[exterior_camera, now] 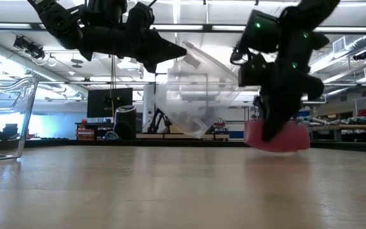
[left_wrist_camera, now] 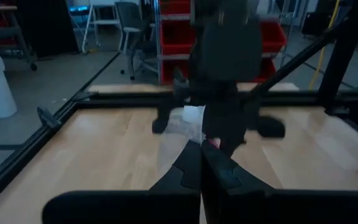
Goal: Roll bandage
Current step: Put the rolled pink bandage into the transparent zip bag
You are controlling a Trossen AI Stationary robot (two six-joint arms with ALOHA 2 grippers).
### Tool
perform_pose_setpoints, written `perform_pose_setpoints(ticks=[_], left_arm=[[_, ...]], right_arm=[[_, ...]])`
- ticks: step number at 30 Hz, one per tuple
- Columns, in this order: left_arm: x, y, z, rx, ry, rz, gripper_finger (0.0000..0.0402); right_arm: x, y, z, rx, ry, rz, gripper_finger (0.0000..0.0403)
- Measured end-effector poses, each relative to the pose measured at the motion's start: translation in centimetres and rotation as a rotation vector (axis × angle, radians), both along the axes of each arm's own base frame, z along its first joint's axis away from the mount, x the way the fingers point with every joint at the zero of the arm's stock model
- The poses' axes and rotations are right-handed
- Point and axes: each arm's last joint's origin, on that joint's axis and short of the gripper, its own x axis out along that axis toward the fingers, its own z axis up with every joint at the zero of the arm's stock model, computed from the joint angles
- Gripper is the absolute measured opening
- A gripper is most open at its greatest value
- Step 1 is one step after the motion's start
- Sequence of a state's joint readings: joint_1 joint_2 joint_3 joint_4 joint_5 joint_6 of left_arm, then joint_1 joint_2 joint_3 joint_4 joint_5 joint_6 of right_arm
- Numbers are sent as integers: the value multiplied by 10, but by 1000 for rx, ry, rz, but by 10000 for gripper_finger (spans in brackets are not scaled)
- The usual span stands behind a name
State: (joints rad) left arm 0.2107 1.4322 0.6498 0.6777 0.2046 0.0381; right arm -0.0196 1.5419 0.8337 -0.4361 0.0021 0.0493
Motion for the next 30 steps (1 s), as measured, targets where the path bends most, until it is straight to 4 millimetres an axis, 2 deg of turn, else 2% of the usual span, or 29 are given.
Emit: perform_pose_setpoints(ticks=[5, 10, 16, 21, 26, 30], left_arm=[[0, 3, 2, -17, -19, -8, 0], [-2, 8, 4, -30, -40, 6, 0], [-2, 12, 7, -30, -68, 0, 0], [-3, 15, 7, -34, -69, -14, 0], [-4, 15, 7, -36, -71, -50, 0], [-4, 14, 8, -27, -83, -90, 0]], right_arm=[[-6, 0, -14, 16, -22, -34, 78], [-4, 0, -11, 22, -39, -57, 121], [8, 0, 11, 6, -67, -28, 186], [9, -1, 38, -36, -128, -9, 216], [-3, -1, 60, -88, -232, -26, 221], [-19, -1, 66, -95, -367, -63, 219]])
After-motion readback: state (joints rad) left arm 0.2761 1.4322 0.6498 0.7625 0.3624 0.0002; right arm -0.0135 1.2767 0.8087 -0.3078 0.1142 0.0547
